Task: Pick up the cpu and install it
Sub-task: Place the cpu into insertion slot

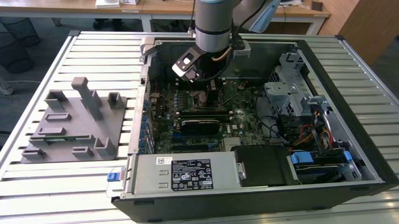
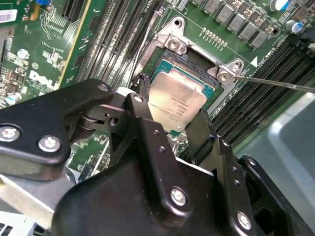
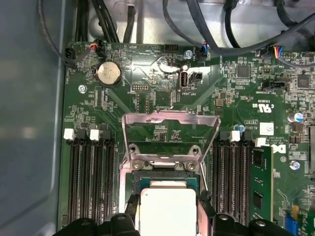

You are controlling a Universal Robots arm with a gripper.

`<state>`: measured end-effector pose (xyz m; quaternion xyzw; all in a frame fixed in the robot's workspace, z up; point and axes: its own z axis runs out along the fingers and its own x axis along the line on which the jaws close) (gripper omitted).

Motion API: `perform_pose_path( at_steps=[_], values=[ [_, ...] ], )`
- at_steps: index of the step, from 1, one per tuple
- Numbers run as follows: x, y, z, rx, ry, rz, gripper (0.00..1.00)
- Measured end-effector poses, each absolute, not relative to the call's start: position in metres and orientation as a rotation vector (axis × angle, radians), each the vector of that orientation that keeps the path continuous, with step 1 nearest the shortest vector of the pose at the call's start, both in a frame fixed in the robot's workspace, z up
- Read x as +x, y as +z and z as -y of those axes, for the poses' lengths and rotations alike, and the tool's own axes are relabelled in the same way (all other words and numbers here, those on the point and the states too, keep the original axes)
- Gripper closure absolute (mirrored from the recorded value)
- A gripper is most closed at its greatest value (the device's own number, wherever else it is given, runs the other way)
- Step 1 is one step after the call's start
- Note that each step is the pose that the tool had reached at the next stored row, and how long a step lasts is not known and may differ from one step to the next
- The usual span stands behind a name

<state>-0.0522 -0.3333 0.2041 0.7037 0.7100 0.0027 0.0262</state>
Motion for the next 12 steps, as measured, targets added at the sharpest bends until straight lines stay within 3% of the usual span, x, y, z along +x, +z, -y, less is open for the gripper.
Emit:
perform_pose_path(
  at_steps=[12],
  values=[
    [-0.0524,0.1974,0.3326,2.178,0.009,-2.191,0.46]
  ],
)
